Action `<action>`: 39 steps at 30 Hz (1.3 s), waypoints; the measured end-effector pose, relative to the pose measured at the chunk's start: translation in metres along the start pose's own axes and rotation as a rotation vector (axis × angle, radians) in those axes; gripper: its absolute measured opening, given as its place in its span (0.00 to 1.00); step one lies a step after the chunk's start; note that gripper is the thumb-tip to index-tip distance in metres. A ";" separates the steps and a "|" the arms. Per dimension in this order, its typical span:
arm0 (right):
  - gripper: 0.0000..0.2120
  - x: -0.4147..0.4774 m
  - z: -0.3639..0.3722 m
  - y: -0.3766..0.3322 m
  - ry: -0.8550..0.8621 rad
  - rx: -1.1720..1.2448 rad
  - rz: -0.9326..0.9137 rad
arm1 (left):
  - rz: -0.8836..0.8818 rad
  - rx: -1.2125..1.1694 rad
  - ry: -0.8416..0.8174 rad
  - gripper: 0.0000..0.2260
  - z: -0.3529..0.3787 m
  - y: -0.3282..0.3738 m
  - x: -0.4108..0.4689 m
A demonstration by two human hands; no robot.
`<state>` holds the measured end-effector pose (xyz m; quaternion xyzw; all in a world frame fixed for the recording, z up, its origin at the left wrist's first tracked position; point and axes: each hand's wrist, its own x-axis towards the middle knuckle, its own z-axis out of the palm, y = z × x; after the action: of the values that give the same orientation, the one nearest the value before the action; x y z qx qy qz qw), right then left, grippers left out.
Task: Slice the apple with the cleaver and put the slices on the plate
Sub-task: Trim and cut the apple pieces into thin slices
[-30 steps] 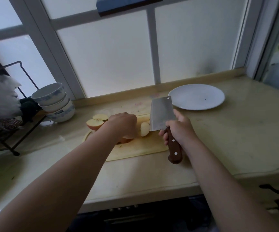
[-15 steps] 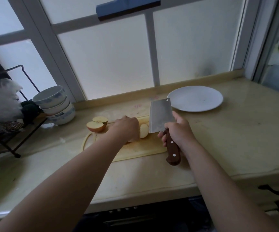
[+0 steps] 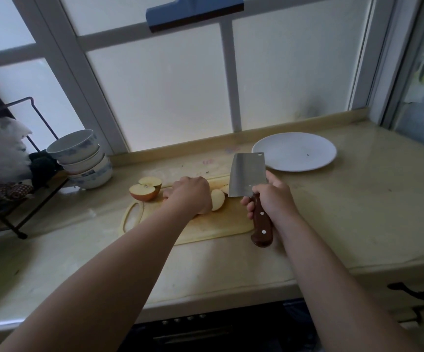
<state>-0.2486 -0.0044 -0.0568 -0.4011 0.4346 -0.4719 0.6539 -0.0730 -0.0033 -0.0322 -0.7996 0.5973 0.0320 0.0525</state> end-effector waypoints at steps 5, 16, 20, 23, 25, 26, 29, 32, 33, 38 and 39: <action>0.32 0.003 0.000 0.001 0.028 0.020 0.008 | -0.010 0.048 0.011 0.11 -0.001 0.003 -0.004; 0.23 0.000 -0.003 -0.001 0.080 0.104 -0.029 | -0.048 -0.586 0.055 0.09 -0.023 0.009 0.012; 0.23 -0.001 -0.003 -0.002 0.072 0.115 -0.022 | 0.045 -0.608 0.054 0.06 -0.014 0.015 0.017; 0.23 -0.001 -0.004 -0.002 0.063 0.110 -0.027 | 0.070 -0.661 0.070 0.06 -0.015 0.010 0.019; 0.24 0.000 -0.004 -0.001 0.062 0.111 -0.023 | 0.086 -0.686 0.093 0.07 -0.021 -0.002 0.020; 0.24 0.000 -0.003 -0.001 0.062 0.113 -0.020 | 0.090 -0.689 0.097 0.08 -0.024 -0.010 0.019; 0.25 0.002 -0.003 0.000 0.064 0.106 -0.013 | 0.104 -0.706 0.077 0.09 -0.028 -0.034 0.014; 0.25 0.002 -0.001 0.000 0.054 0.087 -0.011 | 0.151 -0.685 0.042 0.06 -0.029 -0.045 0.010; 0.25 0.001 -0.001 -0.001 0.051 0.081 -0.013 | 0.166 -0.668 0.040 0.06 -0.029 -0.045 0.009; 0.24 -0.002 -0.003 -0.001 0.052 0.053 -0.031 | 0.236 -0.405 0.023 0.07 -0.031 -0.046 0.000; 0.24 -0.002 -0.003 -0.001 0.051 0.044 -0.034 | 0.247 -0.331 -0.005 0.09 -0.031 -0.049 -0.002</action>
<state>-0.2518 -0.0034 -0.0566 -0.3817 0.4336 -0.5026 0.6431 -0.0266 0.0090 0.0009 -0.7178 0.6774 0.1379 -0.0824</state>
